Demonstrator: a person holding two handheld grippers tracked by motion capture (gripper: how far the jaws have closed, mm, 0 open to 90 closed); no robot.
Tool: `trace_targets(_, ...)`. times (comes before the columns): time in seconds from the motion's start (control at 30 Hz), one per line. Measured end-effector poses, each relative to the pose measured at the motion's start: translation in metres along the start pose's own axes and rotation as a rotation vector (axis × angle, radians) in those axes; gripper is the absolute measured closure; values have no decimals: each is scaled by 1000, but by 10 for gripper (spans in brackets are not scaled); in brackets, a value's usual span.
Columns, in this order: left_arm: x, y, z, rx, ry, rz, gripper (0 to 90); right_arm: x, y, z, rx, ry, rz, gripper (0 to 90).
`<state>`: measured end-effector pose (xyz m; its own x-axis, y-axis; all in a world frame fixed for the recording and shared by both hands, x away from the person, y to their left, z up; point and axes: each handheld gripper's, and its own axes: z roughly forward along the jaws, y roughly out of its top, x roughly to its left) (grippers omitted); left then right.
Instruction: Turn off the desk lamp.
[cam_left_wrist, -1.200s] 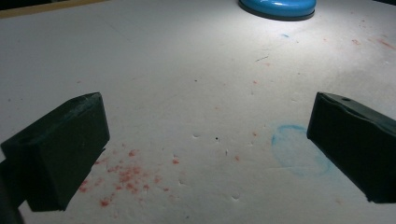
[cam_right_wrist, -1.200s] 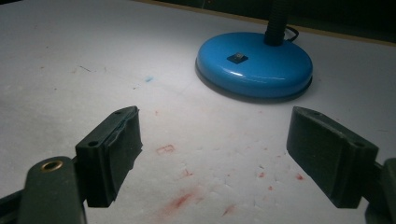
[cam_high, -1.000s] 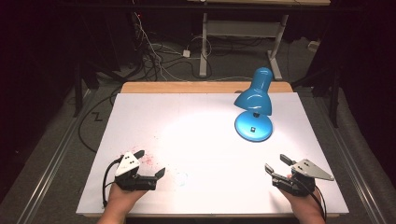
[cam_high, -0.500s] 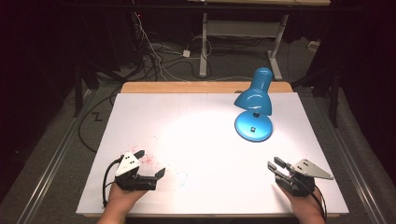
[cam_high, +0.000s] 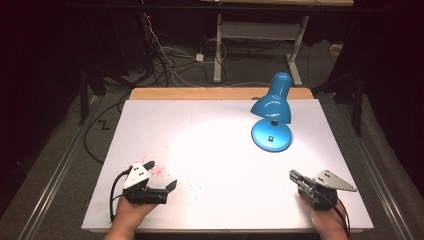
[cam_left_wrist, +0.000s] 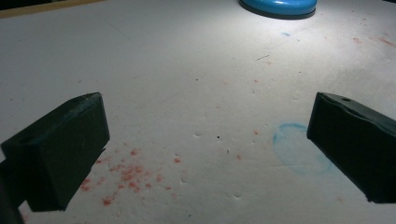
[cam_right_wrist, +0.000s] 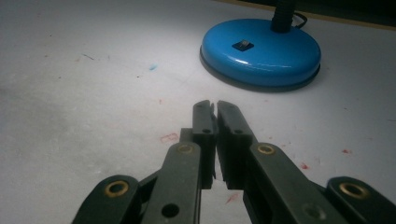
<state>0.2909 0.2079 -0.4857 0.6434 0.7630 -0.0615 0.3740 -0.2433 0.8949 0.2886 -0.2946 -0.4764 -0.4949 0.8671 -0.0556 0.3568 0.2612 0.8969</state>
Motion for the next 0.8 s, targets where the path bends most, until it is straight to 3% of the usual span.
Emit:
trace_targets(0.5,0,1,0,-3,-1,-2,0,2,2,1,-6,19,-8,900)
trace_targets(0.8,1,0,2,-1,-6,-3,0,4,11,12,-37,36,1,900)
